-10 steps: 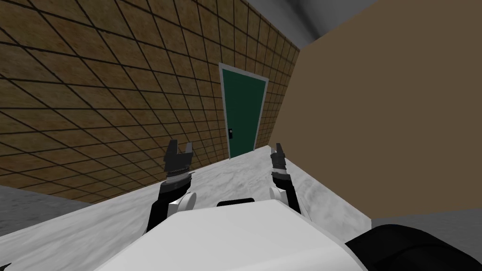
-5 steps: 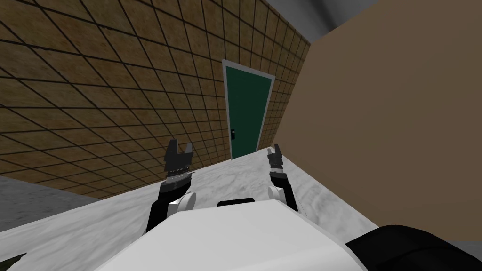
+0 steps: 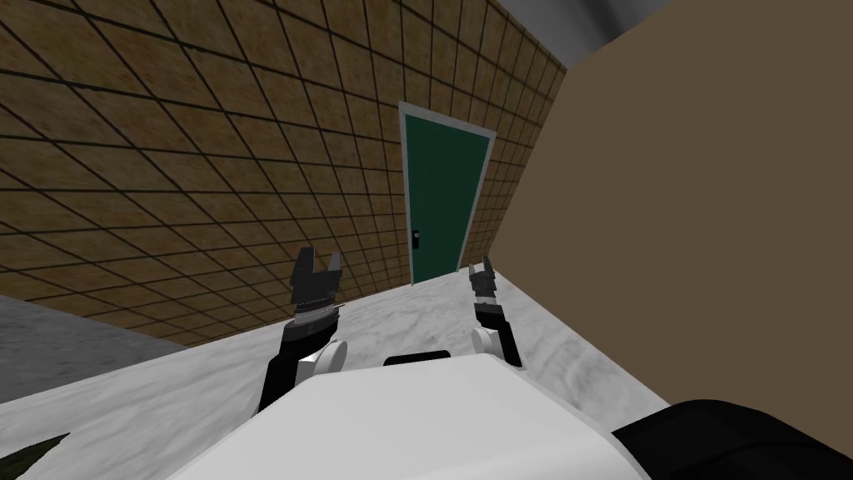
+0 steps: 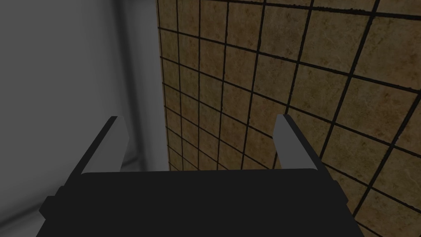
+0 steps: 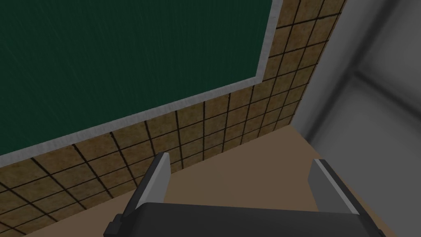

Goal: Pull the door open

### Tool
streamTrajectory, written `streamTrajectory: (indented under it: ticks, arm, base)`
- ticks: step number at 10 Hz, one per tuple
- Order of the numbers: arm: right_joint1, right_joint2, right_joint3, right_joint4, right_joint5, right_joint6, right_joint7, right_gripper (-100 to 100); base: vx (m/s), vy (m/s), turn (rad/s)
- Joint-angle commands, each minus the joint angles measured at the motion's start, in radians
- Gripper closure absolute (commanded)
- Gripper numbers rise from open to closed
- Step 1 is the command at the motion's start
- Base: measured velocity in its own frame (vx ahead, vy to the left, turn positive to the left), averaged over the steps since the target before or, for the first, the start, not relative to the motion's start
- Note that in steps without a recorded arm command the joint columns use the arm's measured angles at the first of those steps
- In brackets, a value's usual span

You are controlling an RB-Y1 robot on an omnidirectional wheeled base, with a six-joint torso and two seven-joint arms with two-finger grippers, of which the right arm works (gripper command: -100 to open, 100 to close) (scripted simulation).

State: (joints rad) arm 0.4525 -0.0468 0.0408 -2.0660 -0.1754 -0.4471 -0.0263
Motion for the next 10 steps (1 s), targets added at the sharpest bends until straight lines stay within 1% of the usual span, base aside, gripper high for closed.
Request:
streamTrajectory:
  ticks: [1,10]
  arm:
    - [-0.015,-0.014,0.007,0.028,-0.03,-0.002,-0.035,-100]
    - [-0.104,-0.085,0.055,0.184,-0.212,0.003,-0.231,-100]
  base:
    - [0.079,0.008,0.08]
    - [0.102,0.012,0.091]
